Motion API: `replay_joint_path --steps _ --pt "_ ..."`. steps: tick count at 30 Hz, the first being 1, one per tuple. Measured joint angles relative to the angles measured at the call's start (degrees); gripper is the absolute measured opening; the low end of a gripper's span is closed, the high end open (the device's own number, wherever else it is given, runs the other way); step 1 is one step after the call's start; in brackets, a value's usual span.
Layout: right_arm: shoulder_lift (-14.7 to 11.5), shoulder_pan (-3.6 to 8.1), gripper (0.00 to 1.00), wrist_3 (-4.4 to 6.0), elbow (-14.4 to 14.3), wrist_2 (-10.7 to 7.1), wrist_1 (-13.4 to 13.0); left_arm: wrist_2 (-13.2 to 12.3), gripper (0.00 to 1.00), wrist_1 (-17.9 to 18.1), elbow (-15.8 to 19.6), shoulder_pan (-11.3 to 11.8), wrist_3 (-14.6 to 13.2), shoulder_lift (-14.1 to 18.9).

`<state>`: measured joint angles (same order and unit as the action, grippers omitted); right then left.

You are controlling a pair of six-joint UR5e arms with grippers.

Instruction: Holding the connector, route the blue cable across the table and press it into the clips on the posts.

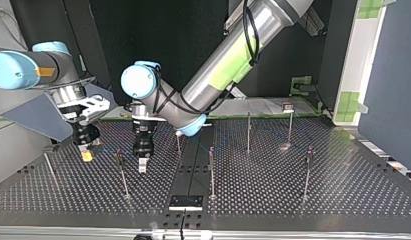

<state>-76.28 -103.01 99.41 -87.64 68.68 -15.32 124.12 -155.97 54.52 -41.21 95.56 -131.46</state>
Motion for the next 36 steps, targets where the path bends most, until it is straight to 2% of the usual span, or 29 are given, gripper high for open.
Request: replay_joint_path --steps 27,36 --pt "0.0 0.0 0.0 0.0 0.0 0.0 0.0 -0.03 1.0 0.01 0.0 0.05 0.0 0.0" --pt "0.0 -0.01 0.0 0.0 0.0 0.0 0.0 -0.46 1.0 0.25 0.02 0.74 0.01 -0.12"
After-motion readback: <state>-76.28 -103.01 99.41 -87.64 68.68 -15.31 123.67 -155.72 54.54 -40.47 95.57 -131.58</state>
